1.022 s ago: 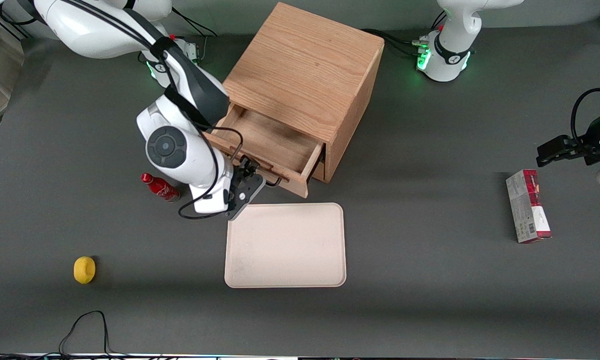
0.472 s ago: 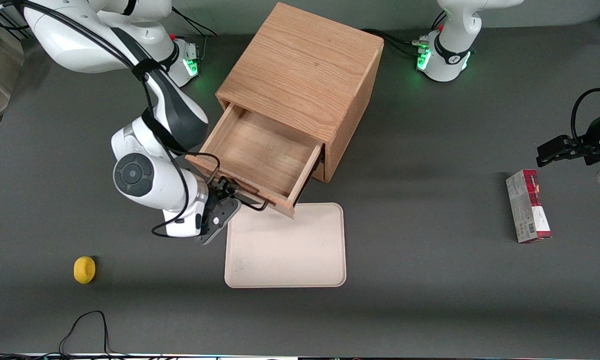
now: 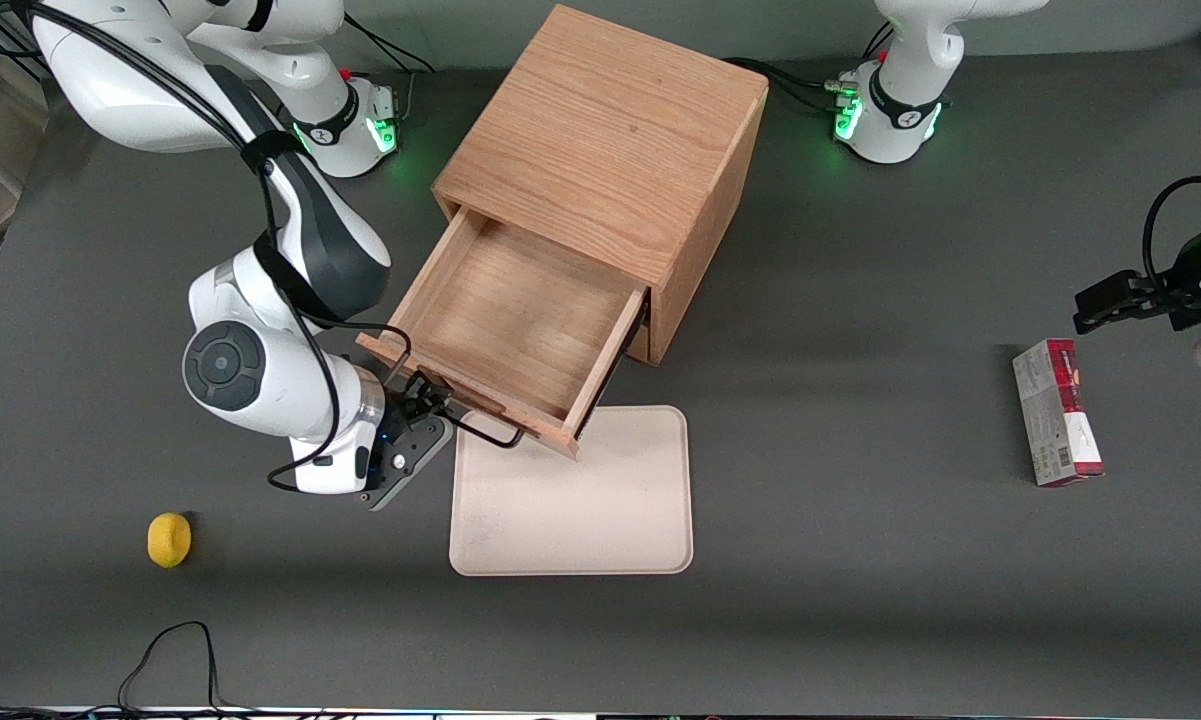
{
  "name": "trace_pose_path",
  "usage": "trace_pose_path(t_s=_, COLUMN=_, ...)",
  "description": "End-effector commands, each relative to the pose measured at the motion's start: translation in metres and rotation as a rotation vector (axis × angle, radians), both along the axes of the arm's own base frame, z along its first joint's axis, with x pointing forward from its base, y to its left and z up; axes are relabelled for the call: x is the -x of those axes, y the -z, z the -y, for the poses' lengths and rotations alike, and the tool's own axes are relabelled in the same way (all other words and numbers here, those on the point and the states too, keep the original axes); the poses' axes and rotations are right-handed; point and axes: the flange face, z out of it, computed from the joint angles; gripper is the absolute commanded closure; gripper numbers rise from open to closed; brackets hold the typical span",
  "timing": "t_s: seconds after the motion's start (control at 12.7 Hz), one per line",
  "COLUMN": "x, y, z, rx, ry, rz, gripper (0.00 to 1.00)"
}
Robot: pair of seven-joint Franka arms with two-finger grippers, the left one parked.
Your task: Open upper drawer
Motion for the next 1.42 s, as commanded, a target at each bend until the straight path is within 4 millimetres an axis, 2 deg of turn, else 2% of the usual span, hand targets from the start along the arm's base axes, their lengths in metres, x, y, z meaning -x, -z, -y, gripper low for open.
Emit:
trace_pose_path(t_s=0.0, x=-0.006, y=-0.018, z=0.012, rx=0.006, ry=0.003, rz=0.008, gripper=0.0)
trace_pose_path(t_s=0.08, x=0.0, y=-0.039, z=0.023, rx=0.001, ry=0.045, rz=-0.017, gripper=0.0)
trace_pose_path(t_s=0.31, x=0.013, y=-0.111, z=0.098, rx=-0.021, ry=0.313, rz=-0.067, gripper=0.0)
trace_pose_path(t_s=0.39, x=0.019, y=-0.126, z=0.121, rx=-0.005, ry=0.426, rz=-0.082, gripper=0.0)
trace_pose_path(t_s=0.55, x=0.038, y=-0.154, z=0.163, rx=0.023, ry=0.718, rz=-0.15, gripper=0.0)
trace_pose_path(t_s=0.71, x=0.05, y=-0.177, z=0.218, rx=0.063, ry=0.945, rz=-0.162, gripper=0.0)
trace_pose_path(t_s=0.79, x=0.054, y=-0.178, z=0.245, rx=0.098, ry=1.039, rz=-0.185, gripper=0.0)
trace_pose_path(t_s=0.87, x=0.058, y=-0.177, z=0.264, rx=0.141, ry=1.049, rz=-0.189, gripper=0.0)
trace_pose_path(t_s=1.02, x=0.068, y=-0.19, z=0.268, rx=0.16, ry=1.047, rz=-0.159, gripper=0.0)
trace_pose_path(t_s=1.34, x=0.14, y=-0.21, z=0.265, rx=0.113, ry=1.046, rz=-0.072, gripper=0.0)
